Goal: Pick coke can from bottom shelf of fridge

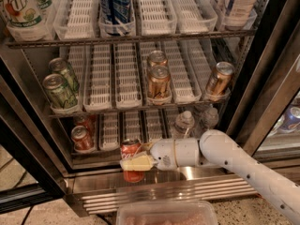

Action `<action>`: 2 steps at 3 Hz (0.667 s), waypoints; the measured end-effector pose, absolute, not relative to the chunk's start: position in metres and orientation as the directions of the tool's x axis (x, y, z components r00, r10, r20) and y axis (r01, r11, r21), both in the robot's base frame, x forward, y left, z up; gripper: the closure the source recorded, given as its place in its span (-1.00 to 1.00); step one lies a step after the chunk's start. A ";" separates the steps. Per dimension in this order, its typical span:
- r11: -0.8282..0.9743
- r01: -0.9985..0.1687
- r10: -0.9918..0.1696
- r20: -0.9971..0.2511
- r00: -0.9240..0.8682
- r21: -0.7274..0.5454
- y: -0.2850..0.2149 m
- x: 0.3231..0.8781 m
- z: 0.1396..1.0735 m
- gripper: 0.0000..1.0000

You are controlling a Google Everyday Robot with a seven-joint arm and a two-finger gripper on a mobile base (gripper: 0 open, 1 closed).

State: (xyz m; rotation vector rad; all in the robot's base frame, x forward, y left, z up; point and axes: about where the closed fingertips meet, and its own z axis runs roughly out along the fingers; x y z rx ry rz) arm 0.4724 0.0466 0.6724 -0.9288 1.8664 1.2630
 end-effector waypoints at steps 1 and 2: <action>0.171 -0.872 -0.226 -0.843 -0.488 0.458 0.056 0.456 0.671 1.00; 0.171 -0.872 -0.226 -0.843 -0.488 0.458 0.056 0.456 0.671 1.00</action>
Offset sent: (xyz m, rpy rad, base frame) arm -0.0146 0.0093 0.0009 0.0245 -0.0284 0.0957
